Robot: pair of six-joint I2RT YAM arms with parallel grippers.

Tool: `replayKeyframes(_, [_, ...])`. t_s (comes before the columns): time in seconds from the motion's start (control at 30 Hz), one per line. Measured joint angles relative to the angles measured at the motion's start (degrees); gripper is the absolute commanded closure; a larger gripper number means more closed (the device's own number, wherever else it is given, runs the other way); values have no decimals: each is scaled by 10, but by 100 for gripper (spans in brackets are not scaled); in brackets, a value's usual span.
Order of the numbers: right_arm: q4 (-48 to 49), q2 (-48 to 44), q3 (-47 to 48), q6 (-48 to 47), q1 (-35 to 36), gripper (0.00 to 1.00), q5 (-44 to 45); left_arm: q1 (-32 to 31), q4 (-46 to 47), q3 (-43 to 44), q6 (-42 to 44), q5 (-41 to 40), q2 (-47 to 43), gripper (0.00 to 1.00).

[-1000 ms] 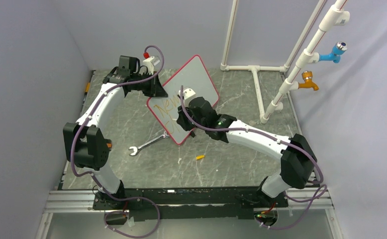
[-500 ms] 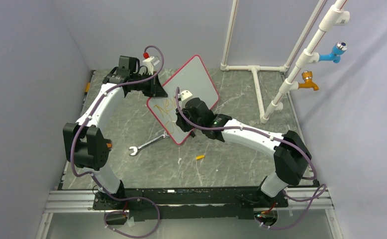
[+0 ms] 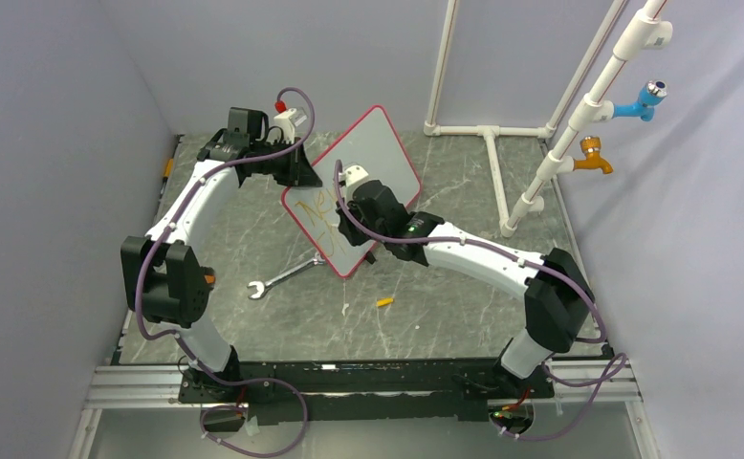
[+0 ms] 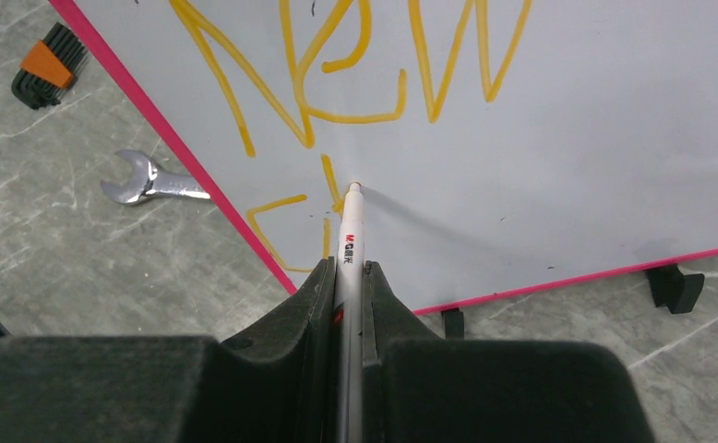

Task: Write a sentence on the whiteboard

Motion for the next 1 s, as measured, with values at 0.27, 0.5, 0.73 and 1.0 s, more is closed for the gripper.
replayKeyframes(0.27, [0,1,1,1,0,100,2,0,0,0,0,0,0,100])
replayKeyframes(0.5, [5,0,-8,7,0,100,5,1,0,-1,0,0,0,100])
replayKeyframes(0.73, [2,-3,-38,13,-3,100,13,1,0,-1,0,0,0,100])
replayKeyframes(1.0, [0,-6,-61,21,-4,100,16,1,0,-1,0,0,0,100])
